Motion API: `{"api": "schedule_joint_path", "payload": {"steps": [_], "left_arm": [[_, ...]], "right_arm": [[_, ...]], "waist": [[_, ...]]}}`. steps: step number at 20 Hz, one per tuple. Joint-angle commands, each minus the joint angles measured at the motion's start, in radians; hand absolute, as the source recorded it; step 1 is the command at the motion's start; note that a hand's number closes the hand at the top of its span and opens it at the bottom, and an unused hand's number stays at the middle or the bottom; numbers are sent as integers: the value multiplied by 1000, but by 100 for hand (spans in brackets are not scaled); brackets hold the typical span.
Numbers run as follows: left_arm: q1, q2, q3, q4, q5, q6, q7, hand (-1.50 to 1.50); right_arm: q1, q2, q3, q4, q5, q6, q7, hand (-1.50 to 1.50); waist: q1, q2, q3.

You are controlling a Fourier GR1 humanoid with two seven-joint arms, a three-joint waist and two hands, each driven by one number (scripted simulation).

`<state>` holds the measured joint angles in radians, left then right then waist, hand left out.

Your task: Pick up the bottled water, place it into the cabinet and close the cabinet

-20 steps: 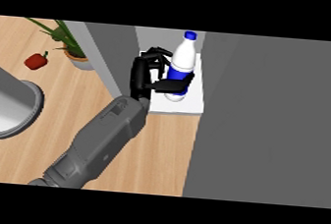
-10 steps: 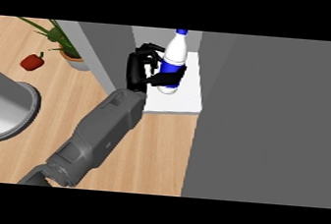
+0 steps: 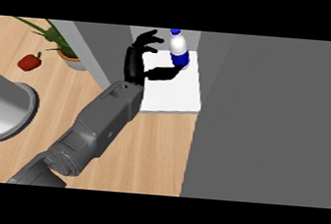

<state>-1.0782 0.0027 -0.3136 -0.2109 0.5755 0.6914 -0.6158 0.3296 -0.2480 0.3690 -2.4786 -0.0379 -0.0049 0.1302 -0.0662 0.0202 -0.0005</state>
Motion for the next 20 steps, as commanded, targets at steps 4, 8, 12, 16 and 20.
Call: {"api": "schedule_joint_path", "payload": {"steps": [4,8,12,16,20], "left_arm": [[-51,-1,50,69,8,-31,-41,-150],[-7,-3,75,64,29,-82,-95,-150],[-48,-3,81,97,17,-71,-104,-150],[-107,23,60,109,-11,-131,-39,-150],[-70,-3,68,12,17,-251,-100,-150]], "right_arm": [[11,6,-9,-45,-69,24,20,-150],[-15,-1,-36,-50,-79,41,22,-150],[58,4,-6,-79,-66,47,8,-150],[51,17,-15,-89,-70,36,36,-150],[20,30,-15,-66,-58,38,23,-150]], "waist": [[-3,4,0],[-4,7,-1],[-25,8,0],[-3,1,0],[-5,-1,-1]]}}
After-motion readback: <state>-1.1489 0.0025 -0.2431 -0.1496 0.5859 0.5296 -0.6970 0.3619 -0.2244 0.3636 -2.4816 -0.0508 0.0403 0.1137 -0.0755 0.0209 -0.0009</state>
